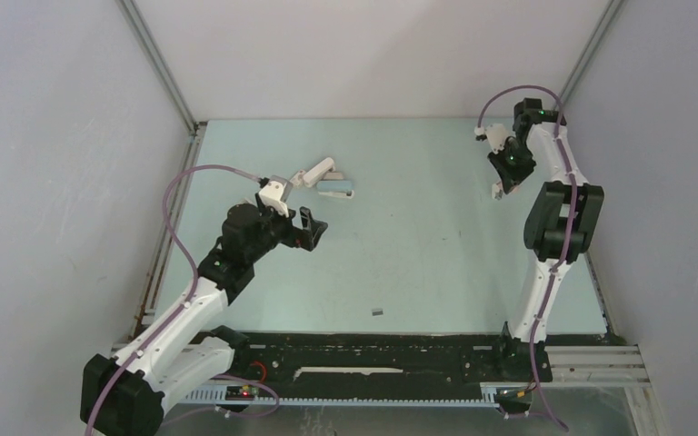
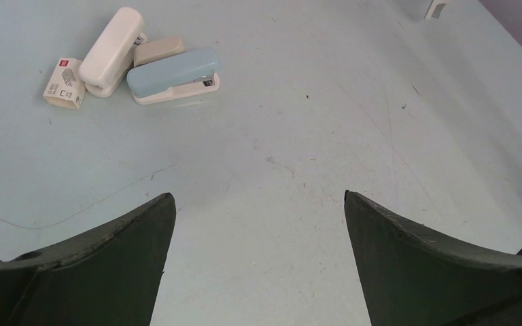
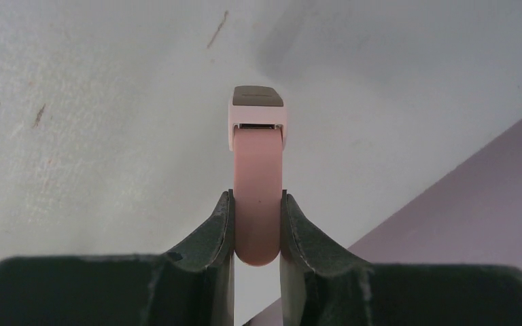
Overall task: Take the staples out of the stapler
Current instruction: Place the stapler at the center of the board.
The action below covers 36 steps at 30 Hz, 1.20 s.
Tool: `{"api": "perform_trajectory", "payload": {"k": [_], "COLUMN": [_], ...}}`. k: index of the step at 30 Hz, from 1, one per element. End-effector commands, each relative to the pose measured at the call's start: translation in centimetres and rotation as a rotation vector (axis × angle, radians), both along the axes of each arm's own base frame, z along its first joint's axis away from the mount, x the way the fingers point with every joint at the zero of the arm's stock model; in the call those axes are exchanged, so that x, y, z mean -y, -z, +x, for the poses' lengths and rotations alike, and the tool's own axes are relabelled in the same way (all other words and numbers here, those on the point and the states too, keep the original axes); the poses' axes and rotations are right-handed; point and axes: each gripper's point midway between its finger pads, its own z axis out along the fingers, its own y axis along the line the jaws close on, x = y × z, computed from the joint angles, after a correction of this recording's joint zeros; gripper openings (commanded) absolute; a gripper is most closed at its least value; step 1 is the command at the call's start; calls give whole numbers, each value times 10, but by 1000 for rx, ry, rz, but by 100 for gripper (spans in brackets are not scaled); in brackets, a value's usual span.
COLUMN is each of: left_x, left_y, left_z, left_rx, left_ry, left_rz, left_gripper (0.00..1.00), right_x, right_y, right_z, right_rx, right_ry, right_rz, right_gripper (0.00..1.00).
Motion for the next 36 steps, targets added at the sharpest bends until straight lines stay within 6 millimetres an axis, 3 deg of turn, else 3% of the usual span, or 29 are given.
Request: {"api": "perform_trajectory", "payload": {"k": [1,5,7,8,11,19,27,36], "left_x": [-5,-5,-5,-6,-7,-11,-6,-5], "left_y": [0,-4,-5,-5,-8,-9,-11,2], "left_z": [1,1,0,0,-1,-5,-2,1], "left_rx": [17,19,18,17,25,16,4,-68], "left_ry": [-21,-23,-25,-26,-34,-51,-46,-56], "left_rz": [-1,-4,-2,-2,-7,-13,-39,-30], "left_gripper": [100,100,100,100,100,100,100,100], "right_x": [-24,-48,-50,-64,-78,-90,-94,-100], "right_y": [6,24,32,36,44,54,35,-12], "right_z": [20,38,46,50,60,72,68,57], "right_rx": [14,12,11,14,29,53,80,178], "right_ry": [-37,-61,-54,-79,-93,-76,-50,-65], "right_rz": [-7,0,-2,-6,-8,25,113,177], "right_gripper": [0,0,0,0,0,0,44,71]}}
